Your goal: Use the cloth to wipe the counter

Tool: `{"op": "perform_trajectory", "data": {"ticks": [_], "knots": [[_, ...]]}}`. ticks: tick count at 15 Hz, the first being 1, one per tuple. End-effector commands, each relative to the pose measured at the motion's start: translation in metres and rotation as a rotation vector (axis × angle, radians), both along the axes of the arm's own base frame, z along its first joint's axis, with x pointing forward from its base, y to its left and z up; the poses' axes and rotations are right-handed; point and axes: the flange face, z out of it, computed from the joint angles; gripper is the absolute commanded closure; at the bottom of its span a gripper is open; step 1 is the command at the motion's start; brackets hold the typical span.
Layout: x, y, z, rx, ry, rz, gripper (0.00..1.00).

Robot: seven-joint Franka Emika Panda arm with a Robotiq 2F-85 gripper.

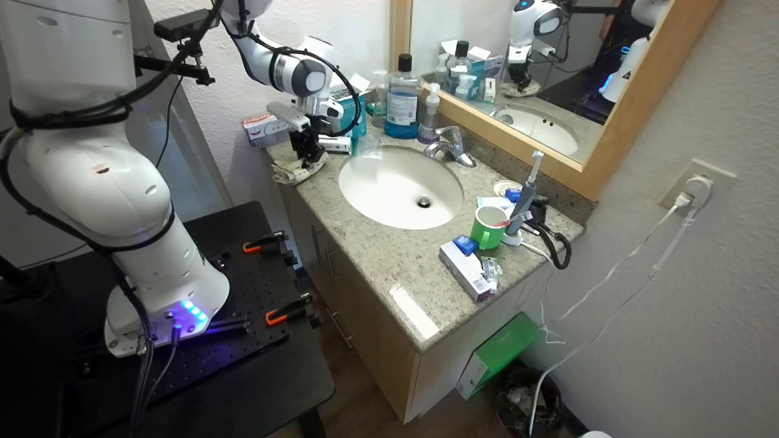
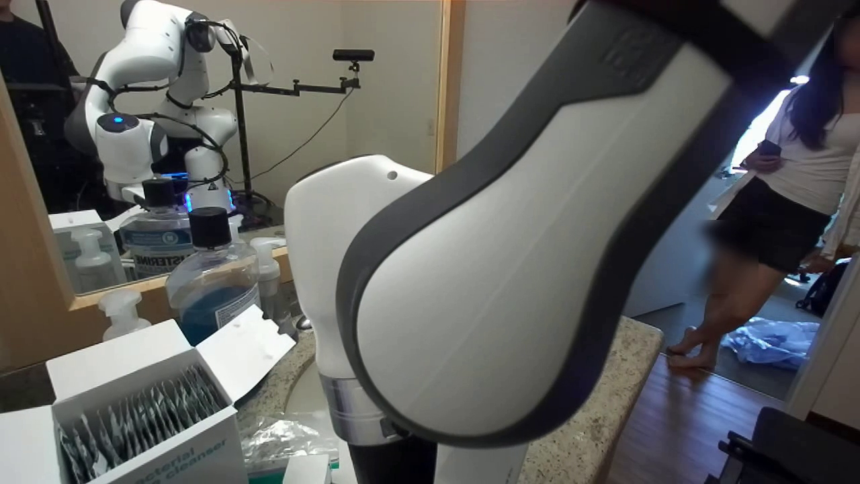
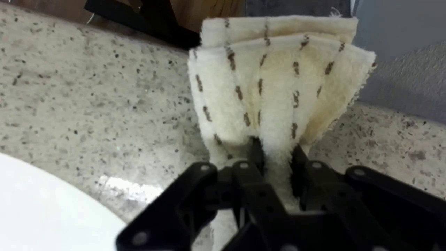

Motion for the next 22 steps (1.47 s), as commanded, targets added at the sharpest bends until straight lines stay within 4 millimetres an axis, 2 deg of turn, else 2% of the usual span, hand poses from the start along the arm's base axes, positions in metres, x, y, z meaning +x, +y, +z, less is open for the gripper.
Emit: {"op": "perform_trajectory", "data": {"ticks": [1, 15, 19, 22], "knots": [[0.015, 0.014, -0.003, 0.01, 0.0, 0.007, 0.95], [0.084, 0.039, -0.015, -0.056, 0.04, -0.004, 0.95], [0.099, 0.042, -0.014, -0.055, 0.036, -0.012, 0.95], [0.103, 0.043, -0.018, -0.056, 0.043, -0.011, 0.95]]}}
